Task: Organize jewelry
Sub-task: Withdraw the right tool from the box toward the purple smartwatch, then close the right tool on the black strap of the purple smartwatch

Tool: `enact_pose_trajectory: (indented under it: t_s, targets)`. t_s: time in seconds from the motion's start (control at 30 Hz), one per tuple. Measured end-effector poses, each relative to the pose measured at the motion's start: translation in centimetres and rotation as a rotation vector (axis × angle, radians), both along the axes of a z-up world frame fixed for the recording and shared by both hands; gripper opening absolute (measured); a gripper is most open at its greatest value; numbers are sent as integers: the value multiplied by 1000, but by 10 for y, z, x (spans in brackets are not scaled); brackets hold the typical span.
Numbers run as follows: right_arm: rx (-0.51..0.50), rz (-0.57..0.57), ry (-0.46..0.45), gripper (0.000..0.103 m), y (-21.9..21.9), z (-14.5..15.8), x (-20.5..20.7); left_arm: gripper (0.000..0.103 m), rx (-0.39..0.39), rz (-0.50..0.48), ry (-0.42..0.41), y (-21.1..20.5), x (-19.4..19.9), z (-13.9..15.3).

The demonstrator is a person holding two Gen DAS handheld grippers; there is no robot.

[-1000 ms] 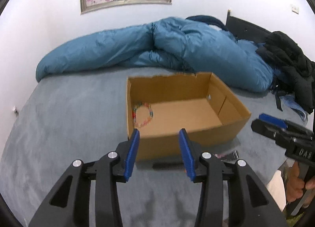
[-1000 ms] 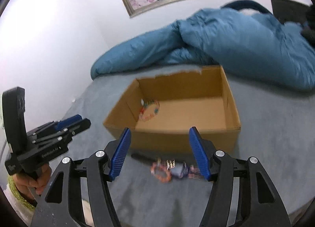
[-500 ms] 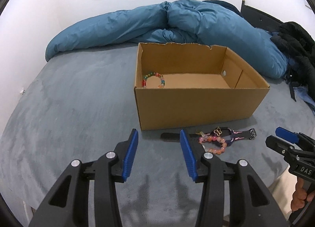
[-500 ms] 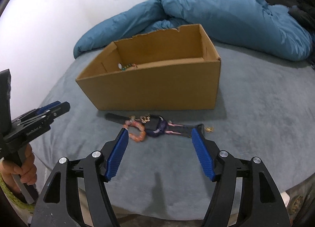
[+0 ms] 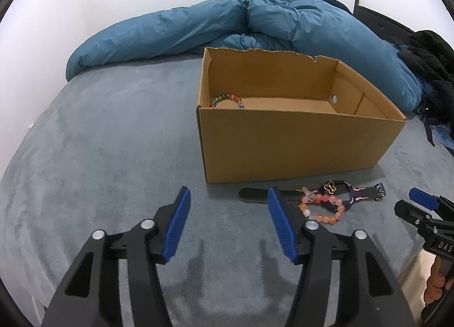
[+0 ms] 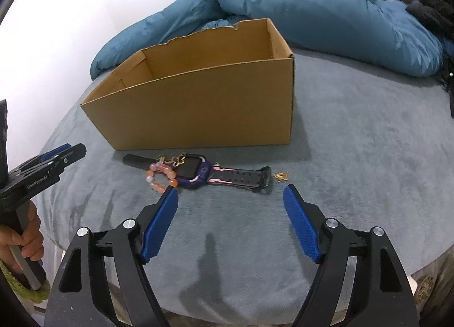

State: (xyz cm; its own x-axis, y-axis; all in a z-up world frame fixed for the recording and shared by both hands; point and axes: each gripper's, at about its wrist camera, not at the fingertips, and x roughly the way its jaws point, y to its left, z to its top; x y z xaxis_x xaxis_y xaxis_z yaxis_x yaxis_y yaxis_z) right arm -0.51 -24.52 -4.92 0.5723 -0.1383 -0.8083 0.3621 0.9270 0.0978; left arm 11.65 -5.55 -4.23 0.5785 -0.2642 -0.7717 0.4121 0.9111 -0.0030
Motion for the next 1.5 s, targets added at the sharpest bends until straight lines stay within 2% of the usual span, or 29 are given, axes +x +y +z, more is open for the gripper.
enact_pose_trajectory:
  t_s: [0.13,0.33,0.67,0.93,1.2,1.5]
  targets:
    - [14,-32,-21,73,-14,-2,-8,63,-20,-8,16,1,3,-11]
    - [24,-51,-39,72,-33,-7,-10,63,-69,-47,66,-3,10,-30]
    - [82,-56,-28,57,-45,-28,5,63,-147,-64,170,-13,42,-61]
    - [132,-75,-12,46,-52,-42,15,62,-152,-76,166,-29,52,-74]
    - [139,-57,-103,40,-41,-16,-4,60,-157,-75,167,-32,57,-77]
    - [157,-57,-27,23,-43,-37,6,56,-157,-74,155,-26,54,-78]
